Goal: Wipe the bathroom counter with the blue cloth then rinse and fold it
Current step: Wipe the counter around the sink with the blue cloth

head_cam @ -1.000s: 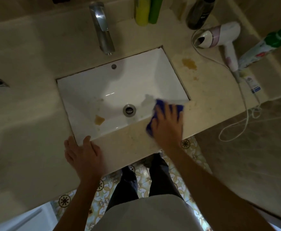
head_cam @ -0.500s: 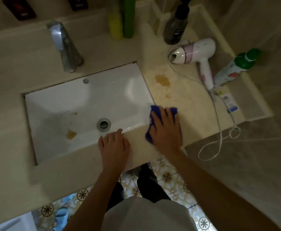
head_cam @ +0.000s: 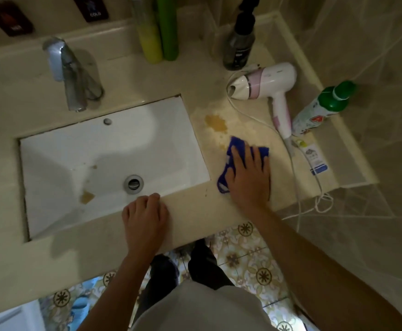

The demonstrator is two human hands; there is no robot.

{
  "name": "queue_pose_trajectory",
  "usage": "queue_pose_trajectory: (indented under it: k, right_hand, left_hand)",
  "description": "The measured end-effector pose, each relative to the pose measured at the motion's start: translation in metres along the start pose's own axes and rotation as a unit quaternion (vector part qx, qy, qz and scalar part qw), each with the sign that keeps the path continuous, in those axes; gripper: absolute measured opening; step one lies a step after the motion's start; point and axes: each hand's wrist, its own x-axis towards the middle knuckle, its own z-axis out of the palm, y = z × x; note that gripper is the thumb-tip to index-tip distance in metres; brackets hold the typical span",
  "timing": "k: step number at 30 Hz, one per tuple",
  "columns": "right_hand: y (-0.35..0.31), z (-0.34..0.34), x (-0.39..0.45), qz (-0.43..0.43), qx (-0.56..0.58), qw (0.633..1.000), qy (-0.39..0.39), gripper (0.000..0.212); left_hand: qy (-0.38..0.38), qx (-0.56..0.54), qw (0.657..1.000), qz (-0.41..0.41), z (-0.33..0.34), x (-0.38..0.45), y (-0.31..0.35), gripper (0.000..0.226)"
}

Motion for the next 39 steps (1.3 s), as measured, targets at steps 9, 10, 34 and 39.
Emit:
queue_pose_trajectory:
  k: [9,10,34,39]
  right_hand:
    - [0.016,0.008,-0.069,-0.216,0.027,0.975,-0.033,0.056]
    - [0.025,0.007,-0.063,-0.184,0.026,0.982,-0.036,0.058]
    - [-0.047,-0.003,0.117,-0.272,0.02,0.961,-0.038,0.059]
    - [0.014,-0.004,0.053,-0.302,0.061,0.95,-0.053,0.059]
  left_hand:
    - [-0.039,-0.037,0.992,-0.113,0.005,0.042,0.031,0.035]
    - [-0.041,-0.043,0.992,-0.113,0.006,0.048,0.037,0.037]
    - [-0.042,-0.009,0.991,-0.13,0.005,0.061,0.057,0.021]
    - [-0.035,-0.019,0.991,-0.125,0.005,0.062,0.058,0.021]
